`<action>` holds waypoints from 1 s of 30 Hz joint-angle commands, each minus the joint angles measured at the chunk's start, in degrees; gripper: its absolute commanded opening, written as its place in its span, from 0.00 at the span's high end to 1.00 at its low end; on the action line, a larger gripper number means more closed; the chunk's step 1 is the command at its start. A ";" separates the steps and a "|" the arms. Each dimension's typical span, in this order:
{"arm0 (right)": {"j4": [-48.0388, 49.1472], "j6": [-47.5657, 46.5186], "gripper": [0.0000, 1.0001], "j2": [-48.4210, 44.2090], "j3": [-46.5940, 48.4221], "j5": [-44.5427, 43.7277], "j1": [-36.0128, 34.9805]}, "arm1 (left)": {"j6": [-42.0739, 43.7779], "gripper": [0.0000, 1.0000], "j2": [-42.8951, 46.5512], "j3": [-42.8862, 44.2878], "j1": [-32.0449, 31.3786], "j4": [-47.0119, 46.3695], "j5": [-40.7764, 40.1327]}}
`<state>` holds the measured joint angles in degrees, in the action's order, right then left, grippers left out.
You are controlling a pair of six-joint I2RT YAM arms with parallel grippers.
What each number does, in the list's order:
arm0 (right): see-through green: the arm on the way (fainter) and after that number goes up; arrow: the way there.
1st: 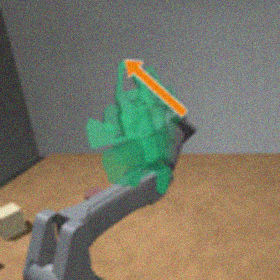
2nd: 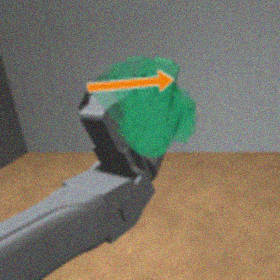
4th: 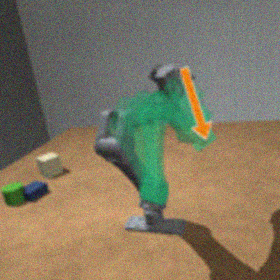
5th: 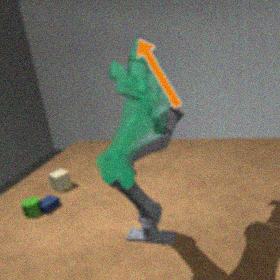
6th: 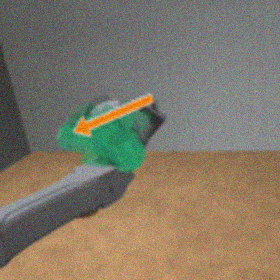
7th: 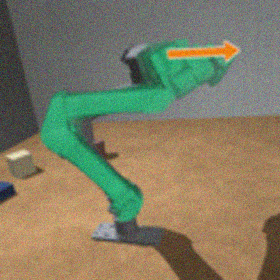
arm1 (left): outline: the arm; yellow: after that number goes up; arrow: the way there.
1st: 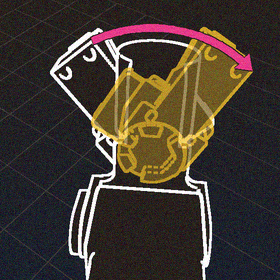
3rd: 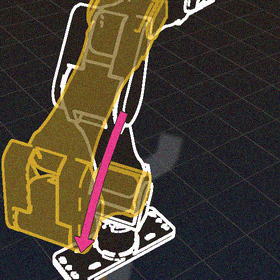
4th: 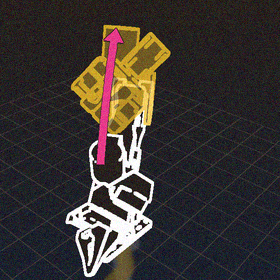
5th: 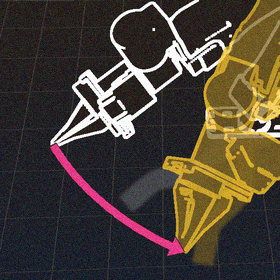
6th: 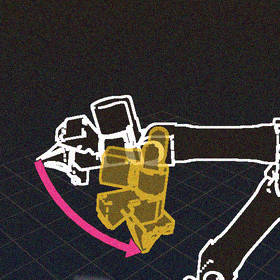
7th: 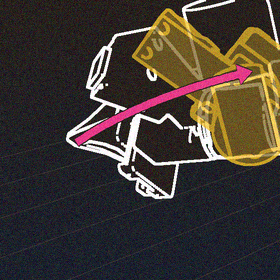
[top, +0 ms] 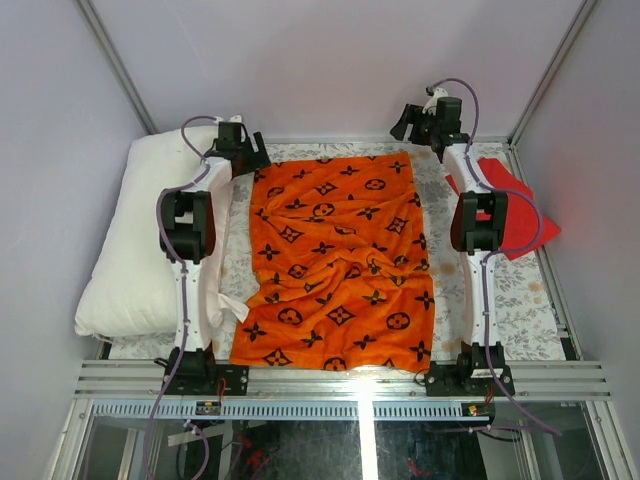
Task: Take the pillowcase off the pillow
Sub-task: Fold the pillowcase.
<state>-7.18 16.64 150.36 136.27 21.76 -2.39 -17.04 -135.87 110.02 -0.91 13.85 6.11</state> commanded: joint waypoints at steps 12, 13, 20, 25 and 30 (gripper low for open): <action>-14.66 -4.61 0.31 9.65 9.17 -3.25 0.20 | 2.47 0.32 -15.00 22.66 -1.80 16.70 -0.16; -15.22 -4.80 0.34 9.82 9.11 -2.93 0.13 | 2.65 0.35 -14.70 22.16 -1.97 16.58 -0.38; -16.73 -6.01 0.52 9.07 9.76 -1.53 -0.15 | 3.12 0.50 -12.33 17.37 -3.22 16.02 0.59; -18.22 -7.43 0.72 7.56 8.98 -0.66 -0.15 | 2.16 0.58 -11.98 16.53 -3.34 14.97 1.60; -18.87 -7.85 1.00 6.84 8.18 1.58 0.06 | 2.34 1.00 -11.05 18.31 -2.59 15.06 0.47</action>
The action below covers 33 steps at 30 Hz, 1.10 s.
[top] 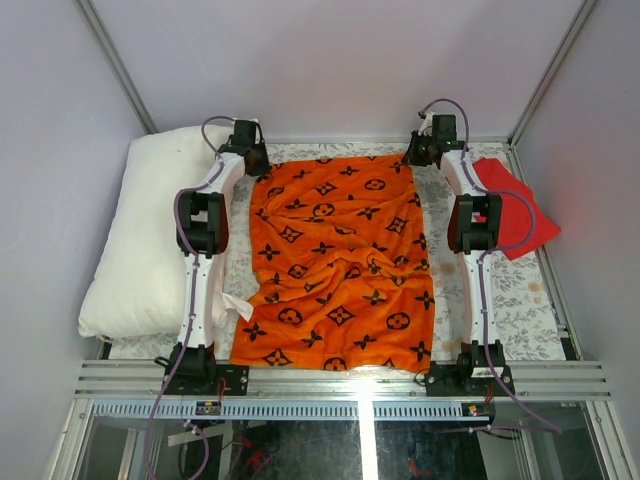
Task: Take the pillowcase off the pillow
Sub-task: Fold the pillowcase.
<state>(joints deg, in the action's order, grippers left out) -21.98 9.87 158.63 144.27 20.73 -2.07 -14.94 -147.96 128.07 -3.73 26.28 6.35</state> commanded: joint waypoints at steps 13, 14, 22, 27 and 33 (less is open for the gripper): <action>10.50 10.93 1.00 -25.78 -11.73 4.39 6.46 | 1.43 1.00 21.79 -5.22 3.34 -11.38 2.91; 10.02 11.42 1.00 -25.66 -8.94 4.51 6.65 | 1.25 1.00 22.00 -4.83 3.35 -12.96 2.48; 18.94 21.62 1.00 -24.05 4.28 3.71 8.89 | -1.81 1.00 17.98 8.40 3.22 -27.96 3.75; 21.34 20.85 1.00 -26.21 6.19 2.69 8.98 | -3.14 1.00 21.04 5.15 2.93 -39.34 2.55; 21.49 19.05 1.00 -31.37 -3.02 6.04 8.93 | -1.88 1.00 24.97 -2.98 2.85 -41.24 4.45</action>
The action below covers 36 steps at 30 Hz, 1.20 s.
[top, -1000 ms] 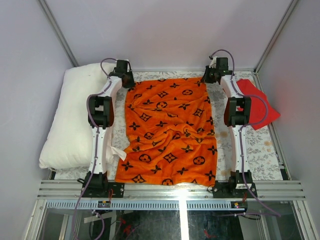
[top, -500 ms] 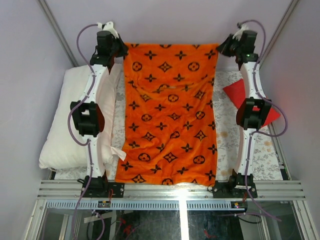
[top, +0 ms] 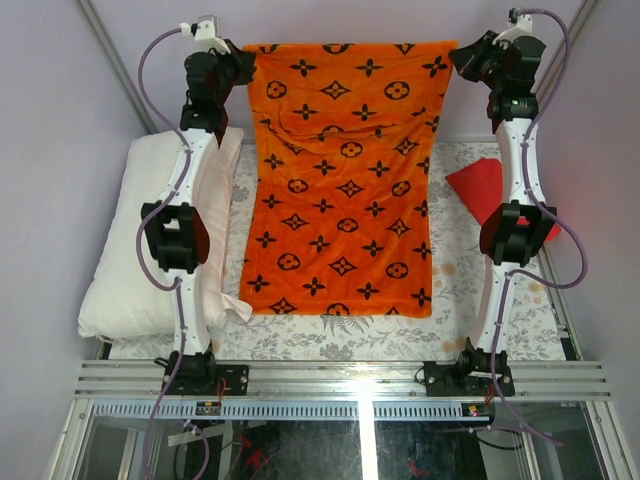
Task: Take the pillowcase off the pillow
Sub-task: Fold the pillowcase.
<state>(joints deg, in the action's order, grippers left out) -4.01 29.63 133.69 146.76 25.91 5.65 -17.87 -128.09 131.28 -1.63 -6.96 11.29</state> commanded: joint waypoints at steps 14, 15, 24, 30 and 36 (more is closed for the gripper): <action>16.73 5.61 1.00 -34.00 -61.77 3.20 1.21 | 1.14 1.00 28.70 -53.44 0.02 -15.26 -3.43; 18.14 7.19 1.00 -36.40 -65.59 2.45 1.18 | -1.49 1.00 30.44 -56.23 0.00 -15.11 -5.07; 21.91 19.87 1.00 -53.42 -92.48 -1.24 1.19 | -17.15 1.00 41.42 -76.67 -0.05 -9.84 -8.85; 11.59 17.44 1.00 -65.80 -100.89 -3.17 1.21 | -19.21 1.00 55.89 -90.03 -0.09 -7.15 -7.96; -1.99 12.07 1.00 -75.04 -102.71 -3.39 1.21 | -19.81 1.00 71.21 -93.20 -0.22 5.25 -17.45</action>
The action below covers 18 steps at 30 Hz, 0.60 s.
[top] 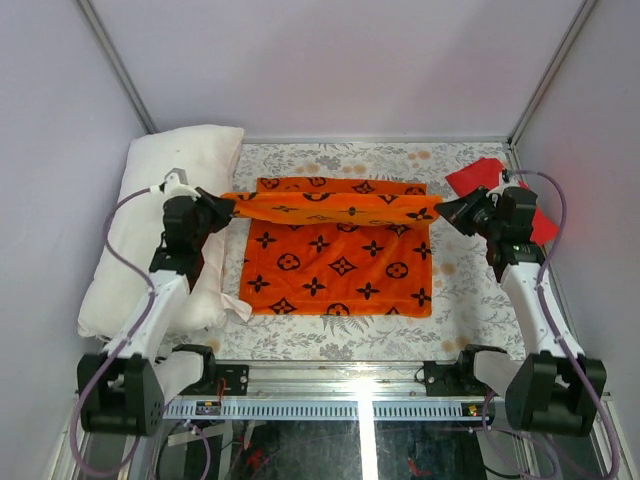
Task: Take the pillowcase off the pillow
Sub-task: Fold the pillowcase.
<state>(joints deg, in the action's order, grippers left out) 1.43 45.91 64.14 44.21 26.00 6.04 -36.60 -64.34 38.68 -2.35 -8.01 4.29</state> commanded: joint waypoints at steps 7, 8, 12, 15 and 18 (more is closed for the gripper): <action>-10.83 -5.39 1.00 -9.85 -7.60 -7.37 0.81 | -3.52 1.00 8.87 -8.08 0.15 8.41 -6.17; -10.84 -5.35 1.00 -9.57 -8.98 -7.71 0.81 | -3.90 1.00 8.06 -9.42 0.10 8.27 -4.94; -9.62 -3.48 1.00 -7.95 -14.46 -8.24 0.81 | -4.86 1.00 6.99 -13.72 -0.16 8.12 -3.21; -8.67 -2.66 1.00 -7.09 -17.49 -8.15 0.81 | -4.88 1.00 8.55 -15.69 -0.28 9.06 -3.92; -8.82 -3.30 1.00 -7.25 -17.43 -8.69 0.81 | -4.46 1.00 10.91 -16.59 -0.28 10.68 -4.96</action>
<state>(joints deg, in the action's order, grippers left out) -8.95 43.16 57.54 25.89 22.52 6.00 -40.97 -56.51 23.22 -3.14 0.95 4.23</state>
